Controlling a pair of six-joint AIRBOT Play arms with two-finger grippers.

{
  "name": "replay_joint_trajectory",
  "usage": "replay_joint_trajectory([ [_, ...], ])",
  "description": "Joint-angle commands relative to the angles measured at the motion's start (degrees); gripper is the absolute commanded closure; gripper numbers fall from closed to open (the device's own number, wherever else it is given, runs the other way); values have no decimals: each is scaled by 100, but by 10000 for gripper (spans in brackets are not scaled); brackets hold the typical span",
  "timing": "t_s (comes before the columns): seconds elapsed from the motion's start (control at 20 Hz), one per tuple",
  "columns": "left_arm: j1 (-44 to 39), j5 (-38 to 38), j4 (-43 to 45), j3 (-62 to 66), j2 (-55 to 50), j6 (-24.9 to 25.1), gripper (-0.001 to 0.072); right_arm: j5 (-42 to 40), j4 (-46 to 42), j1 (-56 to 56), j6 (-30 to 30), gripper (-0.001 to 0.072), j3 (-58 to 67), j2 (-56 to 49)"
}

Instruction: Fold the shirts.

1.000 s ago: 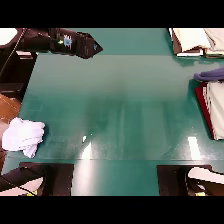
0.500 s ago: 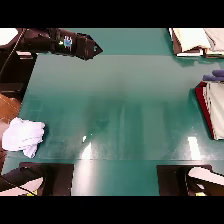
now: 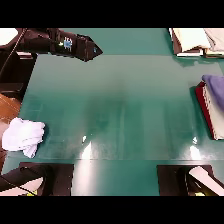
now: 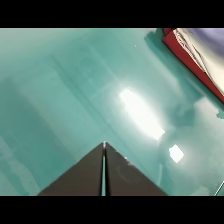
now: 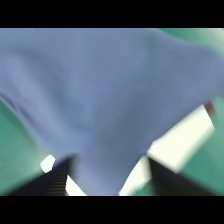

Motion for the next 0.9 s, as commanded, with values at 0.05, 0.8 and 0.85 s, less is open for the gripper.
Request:
replay_joint_trajectory([
  [0.05, -2, -24, 0, 0, -2, 7, 683, -101, -306, -483, 9, -7, -793, 391],
  [0.8, 13, 341, -9, 0, -2, 2, 682, -1541, 1502, 4868, -20, 493, 109, 573],
  [0.85, 13, 380, -9, 0, -2, 2, 682, -1665, 1497, 5167, -85, 649, 109, 573],
])
